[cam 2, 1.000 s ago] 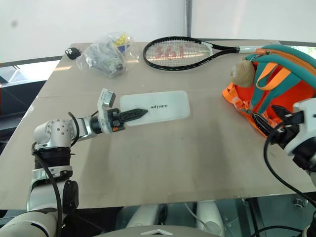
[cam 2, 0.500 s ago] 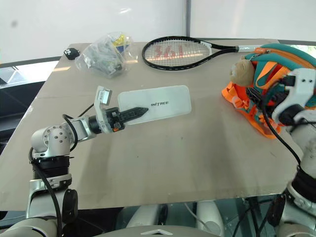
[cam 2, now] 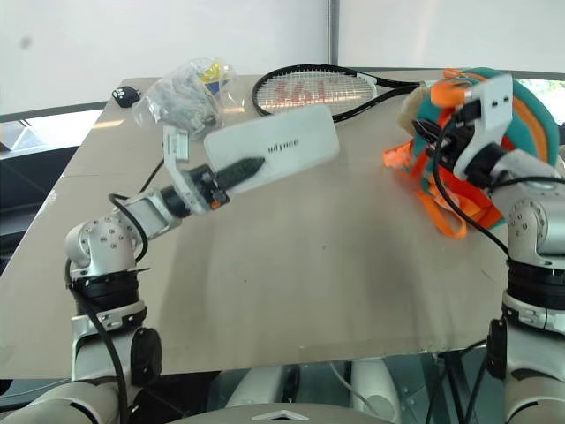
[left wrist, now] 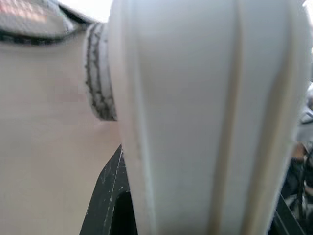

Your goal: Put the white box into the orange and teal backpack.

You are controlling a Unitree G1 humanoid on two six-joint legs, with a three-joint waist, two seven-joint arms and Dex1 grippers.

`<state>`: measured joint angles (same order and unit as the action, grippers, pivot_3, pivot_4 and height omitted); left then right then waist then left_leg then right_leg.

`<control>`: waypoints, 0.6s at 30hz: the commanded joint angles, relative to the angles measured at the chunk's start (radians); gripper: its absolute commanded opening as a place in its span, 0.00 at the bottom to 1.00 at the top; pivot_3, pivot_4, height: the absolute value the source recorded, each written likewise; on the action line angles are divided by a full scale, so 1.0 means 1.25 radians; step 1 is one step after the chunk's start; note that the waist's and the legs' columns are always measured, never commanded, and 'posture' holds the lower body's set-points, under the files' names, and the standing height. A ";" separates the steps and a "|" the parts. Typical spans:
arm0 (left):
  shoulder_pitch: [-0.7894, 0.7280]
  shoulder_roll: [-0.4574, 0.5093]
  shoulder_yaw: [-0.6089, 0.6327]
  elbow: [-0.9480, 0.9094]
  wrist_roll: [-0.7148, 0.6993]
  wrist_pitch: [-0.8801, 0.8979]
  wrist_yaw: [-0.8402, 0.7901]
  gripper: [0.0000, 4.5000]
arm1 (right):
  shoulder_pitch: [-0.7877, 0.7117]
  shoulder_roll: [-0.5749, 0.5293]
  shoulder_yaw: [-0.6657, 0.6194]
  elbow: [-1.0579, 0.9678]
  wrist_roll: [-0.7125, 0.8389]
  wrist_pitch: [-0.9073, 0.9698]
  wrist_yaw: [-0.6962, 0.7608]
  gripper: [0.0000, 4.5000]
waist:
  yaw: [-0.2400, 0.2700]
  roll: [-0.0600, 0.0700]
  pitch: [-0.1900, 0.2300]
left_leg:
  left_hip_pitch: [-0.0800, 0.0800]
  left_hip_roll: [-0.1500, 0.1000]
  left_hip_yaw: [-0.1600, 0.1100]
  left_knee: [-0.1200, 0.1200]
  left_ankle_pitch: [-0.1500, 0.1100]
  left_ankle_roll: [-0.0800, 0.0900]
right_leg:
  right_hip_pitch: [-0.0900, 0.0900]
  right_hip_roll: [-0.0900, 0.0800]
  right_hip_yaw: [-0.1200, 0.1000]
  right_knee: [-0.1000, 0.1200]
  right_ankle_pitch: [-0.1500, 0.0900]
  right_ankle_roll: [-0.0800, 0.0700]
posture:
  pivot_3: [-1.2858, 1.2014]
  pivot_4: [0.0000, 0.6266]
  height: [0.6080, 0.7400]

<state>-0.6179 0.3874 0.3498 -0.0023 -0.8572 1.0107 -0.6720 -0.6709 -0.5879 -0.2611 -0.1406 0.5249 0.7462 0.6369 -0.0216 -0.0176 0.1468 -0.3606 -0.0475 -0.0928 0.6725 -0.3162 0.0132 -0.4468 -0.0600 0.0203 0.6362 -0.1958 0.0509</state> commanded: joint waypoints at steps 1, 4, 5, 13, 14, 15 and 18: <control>-0.060 -0.012 0.052 0.010 -0.029 -0.053 0.051 0.24 | -0.058 0.005 0.026 -0.116 0.159 0.044 0.117 0.01 | 0.000 0.000 0.000 | 0.000 0.000 0.000 0.000 0.000 0.000 | 0.000 0.000 0.000 0.000 0.000 0.000 | 0.52 0.24 1.00; -0.069 0.010 0.057 0.017 -0.026 -0.066 0.050 0.24 | -0.046 -0.009 0.047 -0.180 0.243 0.101 0.152 0.01 | -0.007 0.000 0.000 | -0.002 0.001 -0.002 -0.001 0.000 0.000 | -0.001 0.001 -0.001 -0.002 0.000 0.000 | 0.52 0.24 1.00; -0.068 0.016 0.056 0.016 -0.022 -0.074 0.045 0.24 | -0.033 -0.020 0.056 -0.202 0.260 0.115 0.164 0.01 | -0.009 0.000 0.000 | -0.003 0.001 -0.002 -0.001 0.000 0.000 | -0.001 0.000 -0.002 -0.002 0.000 0.000 | 0.52 0.24 1.00; -0.006 0.151 0.039 -0.065 -0.078 -0.093 -0.174 0.24 | 0.144 -0.187 0.088 -0.257 0.176 0.073 0.224 0.01 | 0.002 0.000 0.000 | -0.004 -0.002 -0.004 0.000 0.000 0.000 | -0.001 -0.004 -0.007 -0.007 0.000 0.000 | 0.52 0.24 1.00; -0.004 0.174 0.046 -0.065 -0.100 -0.069 -0.194 0.24 | 0.154 -0.195 0.086 -0.250 0.166 0.063 0.223 0.01 | 0.002 0.000 0.000 | -0.004 -0.002 -0.004 0.000 0.000 0.000 | -0.001 -0.003 -0.007 -0.007 0.000 0.000 | 0.52 0.24 1.00; -0.006 0.199 0.057 -0.062 -0.128 -0.042 -0.207 0.24 | 0.165 -0.206 0.085 -0.240 0.152 0.053 0.222 0.01 | 0.002 0.000 0.000 | -0.004 -0.002 -0.004 0.000 0.000 0.000 | -0.001 -0.003 -0.007 -0.006 0.000 0.000 | 0.52 0.24 1.00; -0.010 0.251 0.080 -0.059 -0.196 0.008 -0.233 0.24 | 0.183 -0.218 0.084 -0.225 0.134 0.022 0.227 0.01 | 0.006 0.000 0.000 | -0.001 -0.002 -0.004 0.000 0.000 0.000 | 0.000 -0.002 -0.007 -0.003 0.000 0.000 | 0.52 0.24 1.00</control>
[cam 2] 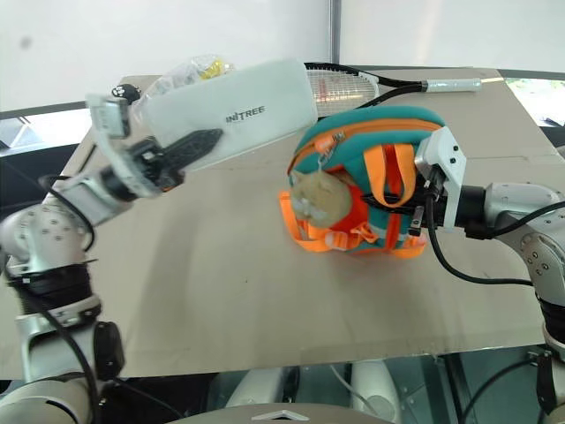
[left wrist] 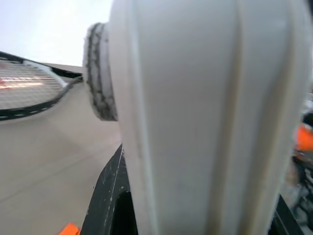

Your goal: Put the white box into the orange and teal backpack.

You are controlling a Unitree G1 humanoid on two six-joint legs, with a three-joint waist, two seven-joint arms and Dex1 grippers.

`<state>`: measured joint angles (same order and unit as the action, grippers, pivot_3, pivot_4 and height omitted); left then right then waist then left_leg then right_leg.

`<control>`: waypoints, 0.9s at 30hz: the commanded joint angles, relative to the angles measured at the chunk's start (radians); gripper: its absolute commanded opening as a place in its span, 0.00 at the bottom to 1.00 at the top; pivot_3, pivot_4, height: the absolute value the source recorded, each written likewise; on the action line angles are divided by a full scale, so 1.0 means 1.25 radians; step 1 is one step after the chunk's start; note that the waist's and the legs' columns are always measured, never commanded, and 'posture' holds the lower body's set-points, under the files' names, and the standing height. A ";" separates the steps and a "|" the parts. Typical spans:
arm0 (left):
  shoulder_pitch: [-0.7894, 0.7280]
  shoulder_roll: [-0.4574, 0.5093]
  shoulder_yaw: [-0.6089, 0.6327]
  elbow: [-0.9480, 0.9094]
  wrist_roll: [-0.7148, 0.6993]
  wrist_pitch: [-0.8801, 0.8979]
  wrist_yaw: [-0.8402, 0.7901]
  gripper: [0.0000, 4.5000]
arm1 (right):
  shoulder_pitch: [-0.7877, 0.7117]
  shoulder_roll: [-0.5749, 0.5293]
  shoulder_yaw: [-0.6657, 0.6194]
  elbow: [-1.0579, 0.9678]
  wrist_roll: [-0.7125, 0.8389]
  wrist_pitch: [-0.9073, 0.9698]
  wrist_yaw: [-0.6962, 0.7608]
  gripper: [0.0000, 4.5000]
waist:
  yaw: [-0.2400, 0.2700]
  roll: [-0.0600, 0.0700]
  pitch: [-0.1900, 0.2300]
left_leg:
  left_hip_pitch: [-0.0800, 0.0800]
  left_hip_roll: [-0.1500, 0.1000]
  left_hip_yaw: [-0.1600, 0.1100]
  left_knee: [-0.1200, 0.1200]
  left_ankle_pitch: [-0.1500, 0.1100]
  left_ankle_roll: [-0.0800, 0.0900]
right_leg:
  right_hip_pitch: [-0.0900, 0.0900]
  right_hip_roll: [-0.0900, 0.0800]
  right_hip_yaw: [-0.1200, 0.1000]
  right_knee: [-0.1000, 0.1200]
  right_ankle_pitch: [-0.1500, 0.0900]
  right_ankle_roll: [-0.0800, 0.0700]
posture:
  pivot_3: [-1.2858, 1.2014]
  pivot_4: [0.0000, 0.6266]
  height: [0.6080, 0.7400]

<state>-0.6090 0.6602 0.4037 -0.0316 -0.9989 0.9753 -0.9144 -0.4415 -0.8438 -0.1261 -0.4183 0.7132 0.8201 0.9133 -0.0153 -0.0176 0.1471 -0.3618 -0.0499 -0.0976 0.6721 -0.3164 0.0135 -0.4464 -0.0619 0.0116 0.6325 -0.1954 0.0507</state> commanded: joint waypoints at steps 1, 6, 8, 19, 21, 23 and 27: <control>-0.015 0.044 0.042 -0.041 -0.105 0.053 -0.041 0.24 | -0.001 -0.010 -0.025 0.004 -0.017 -0.044 0.004 0.01 | 0.001 0.000 0.000 | 0.001 0.000 0.000 0.000 0.000 0.000 | 0.000 0.000 0.000 0.001 0.000 0.000 | 0.52 0.24 1.00; 0.023 0.117 0.046 -0.067 -0.110 0.057 -0.075 0.24 | -0.011 -0.005 -0.015 0.041 -0.024 -0.072 0.019 0.01 | 0.001 0.000 0.000 | 0.001 0.000 0.000 0.001 0.000 0.000 | 0.001 0.001 0.000 0.001 0.000 0.000 | 0.52 0.24 1.00; 0.034 0.134 0.032 -0.071 -0.088 0.034 -0.091 0.24 | -0.022 -0.006 -0.013 0.056 -0.024 -0.079 0.029 0.01 | 0.001 0.000 0.000 | 0.000 0.000 0.000 0.001 0.000 0.000 | 0.001 0.001 0.000 0.001 0.000 0.000 | 0.52 0.24 1.00; 0.072 0.145 -0.184 -0.108 0.194 -0.283 -0.251 0.24 | -0.050 -0.030 -0.019 0.049 0.024 -0.067 0.118 0.01 | 0.005 0.000 0.000 | -0.001 0.000 0.000 0.000 0.000 0.000 | 0.001 -0.001 0.000 -0.002 0.000 0.000 | 0.52 0.24 1.00; 0.055 0.141 -0.206 -0.098 0.213 -0.312 -0.277 0.24 | -0.057 -0.031 -0.013 0.050 0.022 -0.069 0.122 0.01 | 0.005 0.000 0.000 | -0.001 0.000 0.000 0.000 0.000 0.000 | 0.001 -0.001 0.000 -0.002 0.000 0.000 | 0.52 0.24 1.00; 0.037 0.143 -0.226 -0.087 0.228 -0.336 -0.306 0.24 | -0.067 -0.029 -0.007 0.055 0.017 -0.069 0.121 0.01 | 0.005 0.000 0.000 | -0.001 0.000 0.000 0.000 0.000 0.000 | 0.001 -0.001 0.000 -0.003 0.000 0.000 | 0.52 0.24 1.00; 0.005 0.139 -0.273 -0.077 0.283 -0.376 -0.324 0.24 | -0.083 -0.024 -0.001 0.056 0.020 -0.065 0.121 0.01 | 0.003 0.000 0.000 | -0.002 0.000 0.000 0.000 0.000 0.001 | 0.001 -0.001 0.000 -0.003 0.000 0.000 | 0.52 0.24 1.00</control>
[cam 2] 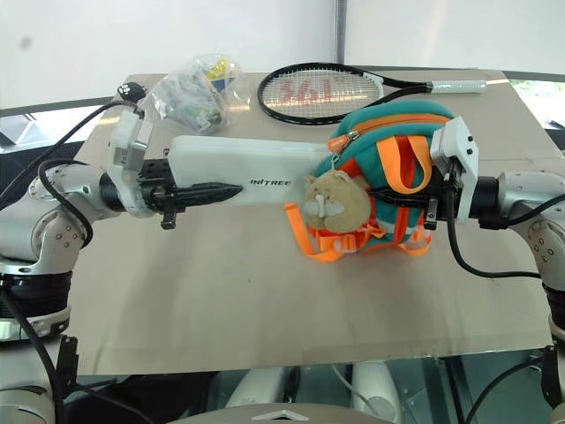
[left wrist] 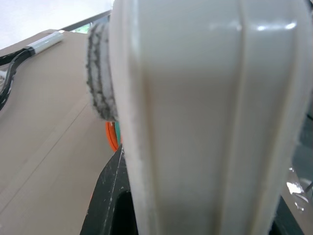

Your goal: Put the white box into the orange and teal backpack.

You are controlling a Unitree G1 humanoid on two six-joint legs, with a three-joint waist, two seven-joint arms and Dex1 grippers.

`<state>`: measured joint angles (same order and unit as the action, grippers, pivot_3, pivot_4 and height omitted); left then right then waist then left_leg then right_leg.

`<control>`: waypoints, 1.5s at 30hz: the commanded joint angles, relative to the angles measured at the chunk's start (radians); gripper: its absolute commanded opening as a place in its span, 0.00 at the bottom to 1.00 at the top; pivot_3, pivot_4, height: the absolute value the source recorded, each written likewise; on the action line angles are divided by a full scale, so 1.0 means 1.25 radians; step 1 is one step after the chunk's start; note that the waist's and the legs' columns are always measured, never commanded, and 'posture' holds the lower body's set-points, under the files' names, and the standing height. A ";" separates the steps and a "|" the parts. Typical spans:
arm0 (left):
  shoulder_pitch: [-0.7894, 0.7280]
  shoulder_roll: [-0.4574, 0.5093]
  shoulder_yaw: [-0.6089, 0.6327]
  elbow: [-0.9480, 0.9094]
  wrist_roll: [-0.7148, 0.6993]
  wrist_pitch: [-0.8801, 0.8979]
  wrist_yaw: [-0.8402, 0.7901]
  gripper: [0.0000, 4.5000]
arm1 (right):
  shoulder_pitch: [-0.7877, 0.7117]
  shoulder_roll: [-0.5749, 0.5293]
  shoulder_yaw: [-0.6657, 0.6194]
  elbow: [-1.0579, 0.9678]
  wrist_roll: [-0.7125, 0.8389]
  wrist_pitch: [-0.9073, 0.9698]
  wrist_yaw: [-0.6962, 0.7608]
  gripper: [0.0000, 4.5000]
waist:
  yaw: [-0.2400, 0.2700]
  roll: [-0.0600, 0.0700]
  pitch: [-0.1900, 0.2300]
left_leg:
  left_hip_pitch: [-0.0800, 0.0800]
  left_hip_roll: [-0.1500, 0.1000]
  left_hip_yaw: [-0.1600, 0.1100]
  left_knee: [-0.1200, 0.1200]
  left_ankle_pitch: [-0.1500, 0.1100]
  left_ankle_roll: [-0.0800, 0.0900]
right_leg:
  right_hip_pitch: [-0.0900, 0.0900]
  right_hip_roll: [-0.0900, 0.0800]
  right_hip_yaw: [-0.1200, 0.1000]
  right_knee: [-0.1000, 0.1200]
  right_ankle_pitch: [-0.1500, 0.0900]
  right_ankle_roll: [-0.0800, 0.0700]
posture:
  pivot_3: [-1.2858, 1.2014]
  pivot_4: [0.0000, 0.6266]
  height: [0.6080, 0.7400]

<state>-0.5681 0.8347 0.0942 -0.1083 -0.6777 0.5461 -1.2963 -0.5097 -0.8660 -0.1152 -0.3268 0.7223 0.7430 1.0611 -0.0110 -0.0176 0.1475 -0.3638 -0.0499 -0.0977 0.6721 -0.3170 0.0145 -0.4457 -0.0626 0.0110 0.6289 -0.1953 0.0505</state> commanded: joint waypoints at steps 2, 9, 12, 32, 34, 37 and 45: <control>-0.059 -0.029 -0.057 -0.025 0.035 -0.026 -0.001 0.24 | -0.032 0.003 -0.014 -0.021 0.032 0.004 0.005 0.01 | 0.001 0.000 0.000 | 0.000 0.000 0.000 0.000 0.000 0.000 | 0.000 0.000 0.000 0.000 0.000 0.000 | 0.52 0.24 1.00; -0.216 -0.150 -0.213 -0.007 0.142 0.121 0.139 0.24 | -0.048 0.020 0.010 -0.083 0.052 0.024 -0.017 0.01 | 0.003 0.000 0.000 | -0.001 0.000 0.000 0.001 0.000 0.001 | 0.000 0.001 -0.001 0.000 0.000 0.000 | 0.52 0.24 1.00; -0.299 -0.234 -0.303 0.011 0.187 0.183 0.183 0.24 | -0.048 0.032 0.016 -0.109 0.065 0.039 -0.036 0.01 | 0.006 0.000 0.000 | -0.003 -0.001 -0.002 0.004 0.000 0.001 | 0.000 0.002 -0.002 0.000 0.002 0.003 | 0.52 0.24 1.00; -0.333 -0.053 0.045 0.212 -0.114 0.466 -0.024 0.99 | 0.002 0.053 0.039 -0.035 -0.028 -0.029 -0.092 0.00 | -0.018 0.000 0.001 | 0.000 0.001 0.001 0.006 -0.001 0.001 | -0.001 0.006 0.004 0.003 0.002 0.003 | 0.52 0.24 1.00; -0.312 -0.024 0.097 0.196 -0.182 0.549 -0.026 0.99 | -0.011 0.066 0.052 -0.015 -0.045 -0.042 -0.095 0.00 | -0.015 0.000 0.001 | 0.000 0.000 0.000 0.007 -0.001 0.002 | 0.000 0.005 0.003 0.002 0.002 0.003 | 0.52 0.24 1.00; -0.249 -0.021 0.124 0.094 -0.234 0.601 0.027 0.99 | -0.028 0.078 0.065 0.005 -0.064 -0.057 -0.090 0.00 | -0.010 0.000 0.001 | 0.000 0.000 -0.001 0.008 -0.001 0.002 | 0.001 0.004 0.003 0.003 0.002 0.003 | 0.52 0.24 1.00; -0.122 -0.169 0.032 -0.123 -0.141 0.469 0.270 0.99 | -0.058 0.086 0.084 0.022 -0.079 -0.056 -0.072 0.00 | 0.001 0.000 0.000 | 0.000 0.000 -0.001 0.008 -0.001 0.002 | 0.001 0.000 0.003 0.004 0.002 0.003 | 0.52 0.24 1.00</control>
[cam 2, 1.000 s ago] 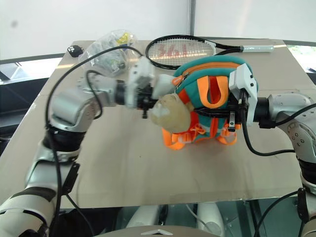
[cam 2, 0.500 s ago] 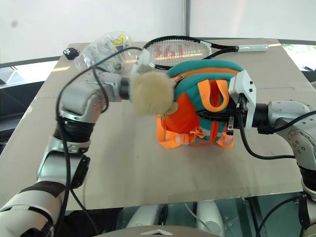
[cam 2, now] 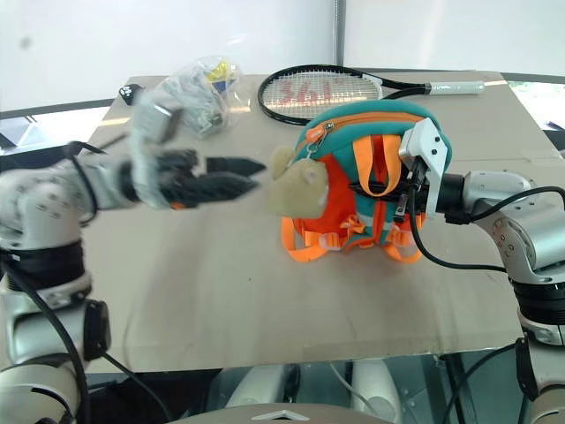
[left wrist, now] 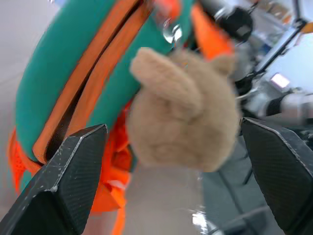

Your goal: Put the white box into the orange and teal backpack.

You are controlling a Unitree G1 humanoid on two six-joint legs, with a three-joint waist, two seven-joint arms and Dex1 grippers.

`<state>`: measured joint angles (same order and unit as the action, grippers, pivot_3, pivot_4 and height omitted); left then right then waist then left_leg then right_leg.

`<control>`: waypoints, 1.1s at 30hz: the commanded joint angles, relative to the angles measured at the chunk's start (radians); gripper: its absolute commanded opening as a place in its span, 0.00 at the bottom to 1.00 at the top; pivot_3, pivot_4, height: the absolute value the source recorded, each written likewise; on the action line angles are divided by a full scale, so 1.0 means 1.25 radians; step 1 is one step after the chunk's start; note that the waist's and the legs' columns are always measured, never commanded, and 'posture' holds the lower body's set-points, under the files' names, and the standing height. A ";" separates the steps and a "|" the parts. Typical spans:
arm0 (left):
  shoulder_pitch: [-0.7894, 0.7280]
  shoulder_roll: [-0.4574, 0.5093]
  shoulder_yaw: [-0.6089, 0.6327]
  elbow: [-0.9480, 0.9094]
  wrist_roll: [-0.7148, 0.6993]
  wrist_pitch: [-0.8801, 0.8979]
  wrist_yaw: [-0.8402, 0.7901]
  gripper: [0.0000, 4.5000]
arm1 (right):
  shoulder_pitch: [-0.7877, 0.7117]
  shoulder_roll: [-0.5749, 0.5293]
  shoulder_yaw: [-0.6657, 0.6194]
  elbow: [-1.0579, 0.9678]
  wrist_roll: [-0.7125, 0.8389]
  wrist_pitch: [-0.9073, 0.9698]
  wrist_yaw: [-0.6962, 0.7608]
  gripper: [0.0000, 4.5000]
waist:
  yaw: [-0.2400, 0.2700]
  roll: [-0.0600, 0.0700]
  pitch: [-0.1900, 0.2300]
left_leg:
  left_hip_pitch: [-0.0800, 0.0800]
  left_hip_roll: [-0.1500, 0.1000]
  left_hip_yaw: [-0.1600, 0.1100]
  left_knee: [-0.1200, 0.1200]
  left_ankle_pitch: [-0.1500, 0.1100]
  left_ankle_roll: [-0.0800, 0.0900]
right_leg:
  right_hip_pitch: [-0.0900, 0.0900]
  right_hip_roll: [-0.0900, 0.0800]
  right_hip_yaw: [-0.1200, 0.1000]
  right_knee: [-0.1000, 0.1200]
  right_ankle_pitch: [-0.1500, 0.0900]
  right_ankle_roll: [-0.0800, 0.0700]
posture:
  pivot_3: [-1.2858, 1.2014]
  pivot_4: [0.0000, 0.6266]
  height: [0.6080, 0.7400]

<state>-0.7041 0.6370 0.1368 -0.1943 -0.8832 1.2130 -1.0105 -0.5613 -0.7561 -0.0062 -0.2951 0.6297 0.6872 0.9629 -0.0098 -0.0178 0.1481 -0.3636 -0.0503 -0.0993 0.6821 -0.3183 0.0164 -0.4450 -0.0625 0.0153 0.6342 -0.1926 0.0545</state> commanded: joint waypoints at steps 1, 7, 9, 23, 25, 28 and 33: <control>-0.015 -0.024 -0.002 -0.062 0.007 -0.058 0.052 0.99 | -0.017 -0.003 -0.003 -0.006 -0.006 -0.009 0.006 0.00 | -0.002 0.000 0.000 | 0.000 0.000 0.000 0.000 0.000 0.000 | 0.000 0.000 0.000 0.000 0.000 0.000 | 0.52 0.24 1.00; -0.016 -0.057 -0.044 -0.081 -0.005 -0.066 0.080 0.99 | -0.017 0.000 -0.007 -0.024 -0.005 0.012 -0.005 0.00 | -0.002 0.000 0.000 | 0.000 0.000 0.001 0.000 0.000 0.000 | 0.000 0.000 0.001 -0.001 0.000 0.000 | 0.52 0.24 1.00; -0.014 -0.059 -0.048 -0.096 -0.039 -0.044 0.073 0.99 | -0.020 0.001 -0.007 -0.033 -0.002 0.024 -0.013 0.00 | -0.002 0.000 0.000 | 0.000 0.000 0.001 0.000 0.000 0.000 | 0.000 0.000 0.001 -0.001 0.000 0.000 | 0.52 0.24 1.00; -0.050 0.057 0.051 -0.020 -0.170 0.020 0.051 0.99 | 0.001 -0.006 -0.018 -0.069 0.004 0.063 -0.046 0.00 | -0.003 0.000 0.000 | 0.000 0.000 0.001 -0.001 0.000 0.000 | 0.000 0.000 0.000 -0.001 0.000 0.000 | 0.52 0.24 1.00; -0.056 0.076 0.049 -0.004 -0.156 -0.003 0.035 0.99 | 0.004 -0.008 -0.020 -0.068 0.004 0.060 -0.045 0.00 | -0.003 0.000 0.000 | 0.000 0.000 0.001 -0.001 0.000 0.000 | 0.000 0.001 0.000 -0.001 0.000 0.000 | 0.52 0.24 1.00; -0.047 0.078 0.022 -0.043 -0.185 0.010 0.014 0.99 | 0.007 -0.010 -0.020 -0.065 0.003 0.056 -0.043 0.00 | -0.003 0.000 0.000 | 0.000 0.000 0.001 -0.001 0.000 0.000 | 0.000 0.001 0.000 -0.001 0.000 0.000 | 0.52 0.24 1.00; -0.013 0.025 -0.069 -0.089 -0.094 -0.062 0.062 0.99 | 0.009 -0.010 -0.020 -0.069 0.006 0.056 -0.046 0.00 | -0.001 0.000 0.000 | 0.000 -0.001 0.001 -0.001 0.000 0.000 | 0.000 0.000 0.000 -0.002 0.000 0.000 | 0.52 0.24 1.00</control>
<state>-0.7258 0.6777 0.0738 -0.2685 -1.0349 1.1800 -0.9457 -0.5503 -0.7594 -0.0078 -0.3517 0.6340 0.7610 0.9104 -0.0113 -0.0175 0.1480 -0.3634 -0.0510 -0.0982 0.6812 -0.3183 0.0165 -0.4448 -0.0627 0.0162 0.6319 -0.1926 0.0544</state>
